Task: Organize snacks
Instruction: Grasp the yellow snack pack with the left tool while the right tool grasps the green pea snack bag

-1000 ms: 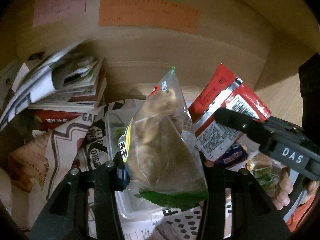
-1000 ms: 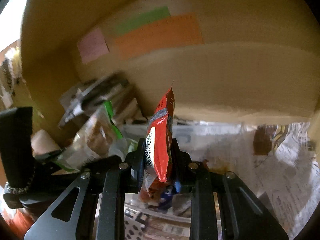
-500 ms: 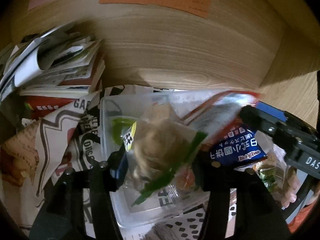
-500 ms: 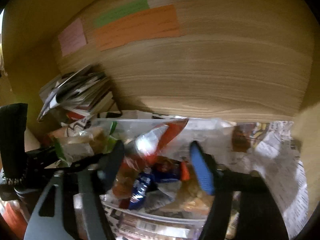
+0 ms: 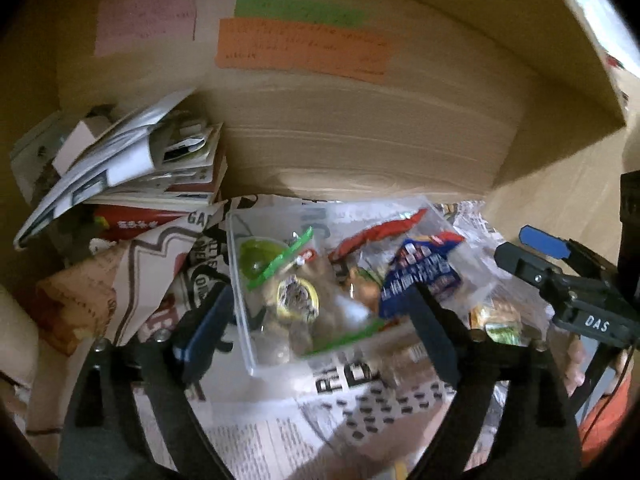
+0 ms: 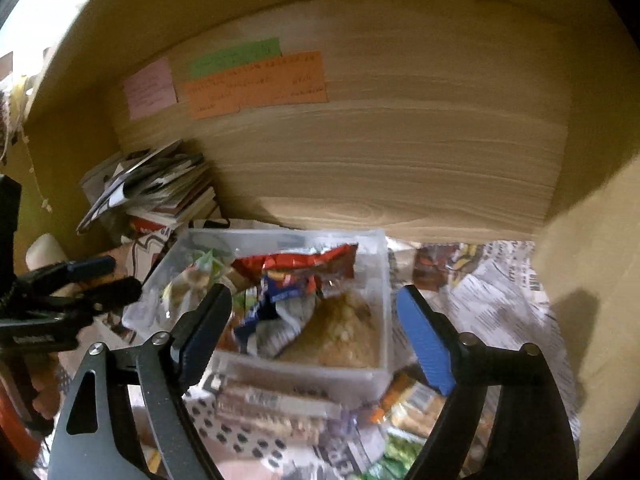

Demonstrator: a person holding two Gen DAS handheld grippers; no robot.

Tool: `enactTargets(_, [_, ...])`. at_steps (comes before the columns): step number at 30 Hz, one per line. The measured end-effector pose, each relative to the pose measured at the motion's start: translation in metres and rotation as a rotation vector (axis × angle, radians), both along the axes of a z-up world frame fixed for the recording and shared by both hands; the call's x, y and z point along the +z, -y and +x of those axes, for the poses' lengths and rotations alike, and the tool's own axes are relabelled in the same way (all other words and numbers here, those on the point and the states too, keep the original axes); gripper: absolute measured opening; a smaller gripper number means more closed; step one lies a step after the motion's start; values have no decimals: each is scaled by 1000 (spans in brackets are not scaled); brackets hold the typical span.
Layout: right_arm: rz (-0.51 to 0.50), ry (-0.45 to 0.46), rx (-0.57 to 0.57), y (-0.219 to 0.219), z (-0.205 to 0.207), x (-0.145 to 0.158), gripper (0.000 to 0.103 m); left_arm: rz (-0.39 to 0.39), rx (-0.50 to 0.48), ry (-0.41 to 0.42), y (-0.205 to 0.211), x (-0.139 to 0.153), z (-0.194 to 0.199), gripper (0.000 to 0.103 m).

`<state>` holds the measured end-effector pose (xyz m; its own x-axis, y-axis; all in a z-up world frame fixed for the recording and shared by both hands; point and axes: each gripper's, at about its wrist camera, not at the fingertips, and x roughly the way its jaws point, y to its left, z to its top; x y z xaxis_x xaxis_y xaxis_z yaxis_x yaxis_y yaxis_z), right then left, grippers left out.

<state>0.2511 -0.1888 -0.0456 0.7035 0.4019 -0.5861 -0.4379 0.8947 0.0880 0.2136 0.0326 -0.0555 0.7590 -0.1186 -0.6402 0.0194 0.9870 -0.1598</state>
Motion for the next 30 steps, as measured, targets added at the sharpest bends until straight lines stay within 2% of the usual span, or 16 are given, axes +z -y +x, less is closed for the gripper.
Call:
enactTargets(4, [-22, 21, -6, 9, -21, -1, 84, 23, -7, -8, 7, -1, -30, 96])
enactTargets(8, [-54, 24, -17, 18, -39, -7, 87, 22, -24, -45, 17, -18, -51, 97])
enactTargets(16, [-115, -26, -66, 47, -64, -36, 90, 24, -15, -128, 28, -54, -86, 97])
enactTargets(23, [-166, -106, -122, 74, -63, -66, 90, -9, 22, -176, 31, -75, -107, 97])
enactTargets(30, [-110, -157, -156, 88, -49, -80, 90, -7, 24, -253, 39, -104, -103, 98])
